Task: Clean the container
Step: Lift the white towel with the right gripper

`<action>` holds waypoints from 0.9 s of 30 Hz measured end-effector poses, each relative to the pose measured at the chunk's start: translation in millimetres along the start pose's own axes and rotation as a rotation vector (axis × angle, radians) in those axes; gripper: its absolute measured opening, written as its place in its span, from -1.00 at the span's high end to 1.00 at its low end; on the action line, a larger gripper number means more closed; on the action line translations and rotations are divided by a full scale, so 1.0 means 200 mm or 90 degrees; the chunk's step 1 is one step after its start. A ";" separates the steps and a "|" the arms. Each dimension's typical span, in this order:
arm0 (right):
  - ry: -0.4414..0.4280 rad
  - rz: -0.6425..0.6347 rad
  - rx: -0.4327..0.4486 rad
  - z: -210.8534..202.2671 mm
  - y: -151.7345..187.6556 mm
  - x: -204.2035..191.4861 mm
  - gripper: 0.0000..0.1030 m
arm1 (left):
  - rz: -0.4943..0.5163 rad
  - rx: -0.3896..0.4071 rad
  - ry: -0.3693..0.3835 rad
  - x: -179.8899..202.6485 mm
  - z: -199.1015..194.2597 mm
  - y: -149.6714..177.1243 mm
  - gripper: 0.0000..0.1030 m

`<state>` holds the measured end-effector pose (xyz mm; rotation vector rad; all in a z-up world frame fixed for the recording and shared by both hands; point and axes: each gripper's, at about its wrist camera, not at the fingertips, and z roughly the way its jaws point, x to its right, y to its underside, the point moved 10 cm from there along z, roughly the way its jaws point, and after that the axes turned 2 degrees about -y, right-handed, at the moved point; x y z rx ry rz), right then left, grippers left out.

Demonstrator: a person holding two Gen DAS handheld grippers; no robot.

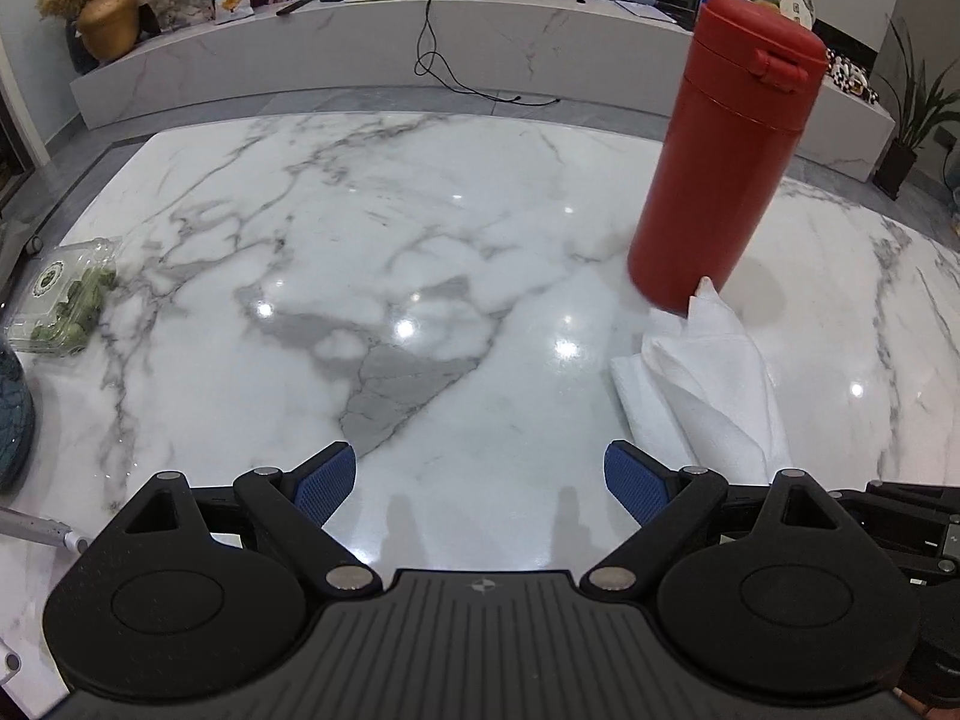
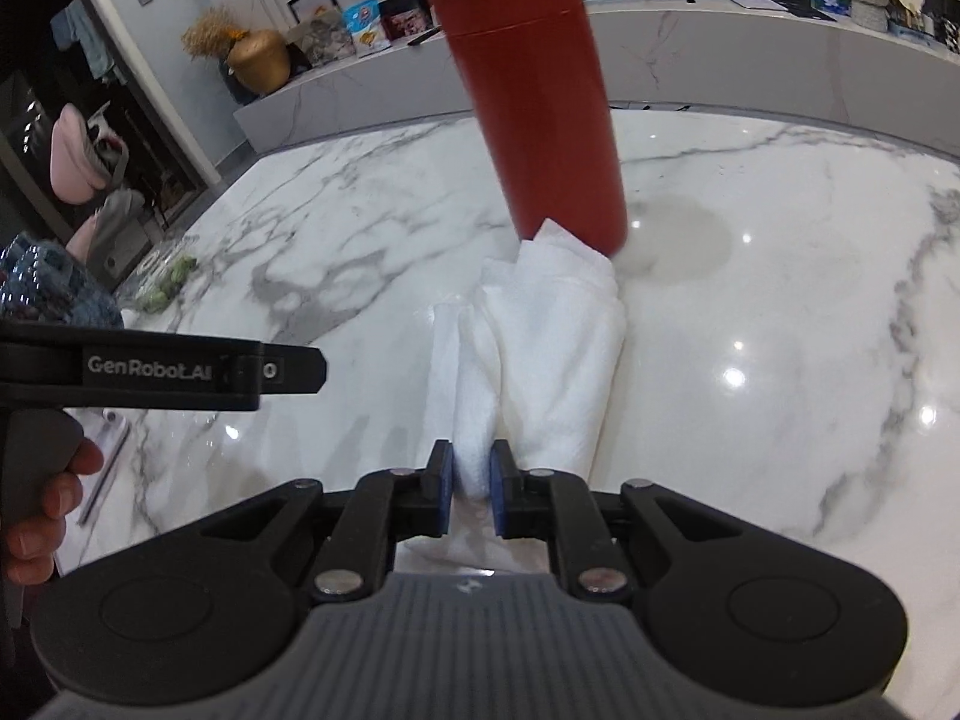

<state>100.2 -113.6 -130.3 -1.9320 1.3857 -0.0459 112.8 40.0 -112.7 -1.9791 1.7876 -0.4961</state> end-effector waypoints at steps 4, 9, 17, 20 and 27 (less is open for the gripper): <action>-0.041 -0.010 0.020 -0.05 -0.03 -0.07 0.19 | -0.013 0.006 -0.002 -0.02 -0.01 -0.01 -0.77; -0.037 0.038 0.091 -0.13 -0.12 -0.03 0.04 | -0.036 0.014 -0.011 -0.06 -0.02 -0.02 -0.77; 0.104 0.043 0.092 -0.05 -0.11 0.10 0.04 | -0.038 0.011 -0.011 -0.05 -0.01 -0.01 -0.77; 0.123 0.054 0.091 -0.03 -0.10 0.12 0.02 | -0.039 0.009 -0.011 -0.05 0.00 -0.01 -0.77; 0.133 0.033 0.049 0.05 -0.07 0.08 -0.23 | -0.049 0.009 -0.011 -0.06 -0.01 0.00 -0.77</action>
